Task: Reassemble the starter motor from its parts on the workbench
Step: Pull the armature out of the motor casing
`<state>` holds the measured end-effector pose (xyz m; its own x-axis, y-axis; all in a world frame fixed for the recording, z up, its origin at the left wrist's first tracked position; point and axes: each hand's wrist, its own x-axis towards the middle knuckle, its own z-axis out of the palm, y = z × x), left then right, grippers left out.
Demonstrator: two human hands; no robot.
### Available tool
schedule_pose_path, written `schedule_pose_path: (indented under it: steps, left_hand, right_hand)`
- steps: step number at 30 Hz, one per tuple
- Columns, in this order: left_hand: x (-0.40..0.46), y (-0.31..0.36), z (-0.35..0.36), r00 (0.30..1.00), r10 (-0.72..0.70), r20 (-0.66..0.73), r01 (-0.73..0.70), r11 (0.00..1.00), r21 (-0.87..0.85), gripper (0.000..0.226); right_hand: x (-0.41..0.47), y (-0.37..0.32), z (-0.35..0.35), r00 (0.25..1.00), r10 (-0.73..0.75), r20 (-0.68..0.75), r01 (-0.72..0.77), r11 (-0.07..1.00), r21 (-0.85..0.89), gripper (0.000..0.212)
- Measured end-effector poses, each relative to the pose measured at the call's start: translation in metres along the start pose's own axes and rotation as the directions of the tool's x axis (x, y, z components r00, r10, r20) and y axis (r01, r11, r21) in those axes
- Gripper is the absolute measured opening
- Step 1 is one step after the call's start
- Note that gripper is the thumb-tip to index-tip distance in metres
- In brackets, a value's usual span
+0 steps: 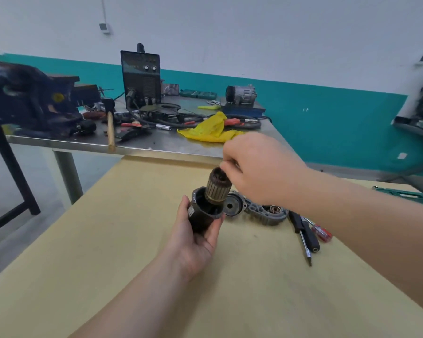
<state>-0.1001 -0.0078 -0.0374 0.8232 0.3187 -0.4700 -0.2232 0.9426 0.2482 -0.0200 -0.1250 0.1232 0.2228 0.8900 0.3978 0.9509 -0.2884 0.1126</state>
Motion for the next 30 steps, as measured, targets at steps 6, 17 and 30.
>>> schedule_pose_path:
  steps: [6,17,30]
  left_hand:
    - [-0.009,-0.008,0.005,0.996,-0.078,0.045,0.078,0.997,-0.004,0.062]
    - [-0.005,-0.011,0.003,0.994,-0.062,0.095,0.061,0.998,0.018,0.056]
    - [0.004,-0.002,-0.005,0.988,-0.008,0.155,0.006,1.0,0.01,0.056]
  right_hand:
    - [-0.006,-0.006,0.016,0.998,0.014,0.067,-0.016,0.999,0.039,0.023]
    - [-0.022,-0.009,0.031,0.991,-0.013,0.137,0.006,0.998,0.056,0.018]
    - [-0.036,0.033,0.027,0.909,0.411,-0.061,-0.338,0.816,0.468,0.021]
